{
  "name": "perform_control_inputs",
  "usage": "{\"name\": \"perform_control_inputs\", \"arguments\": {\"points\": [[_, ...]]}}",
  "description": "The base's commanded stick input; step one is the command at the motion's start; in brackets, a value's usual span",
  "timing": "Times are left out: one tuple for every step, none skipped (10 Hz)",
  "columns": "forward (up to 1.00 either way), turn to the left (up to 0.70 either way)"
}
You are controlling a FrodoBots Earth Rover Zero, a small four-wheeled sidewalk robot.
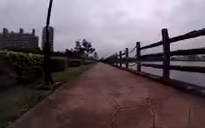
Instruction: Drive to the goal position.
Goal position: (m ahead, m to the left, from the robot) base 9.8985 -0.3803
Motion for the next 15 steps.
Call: {"name": "perform_control_inputs", "arguments": {"points": [[1.00, 0.00], [1.00, 0.00], [1.00, 0.00], [1.00, 0.00], [1.00, 0.00], [1.00, 0.00], [1.00, 0.00], [1.00, 0.00], [1.00, 0.00], [1.00, 0.00], [1.00, 0.00], [1.00, 0.00], [1.00, 0.00], [1.00, 0.00], [1.00, 0.00]]}}
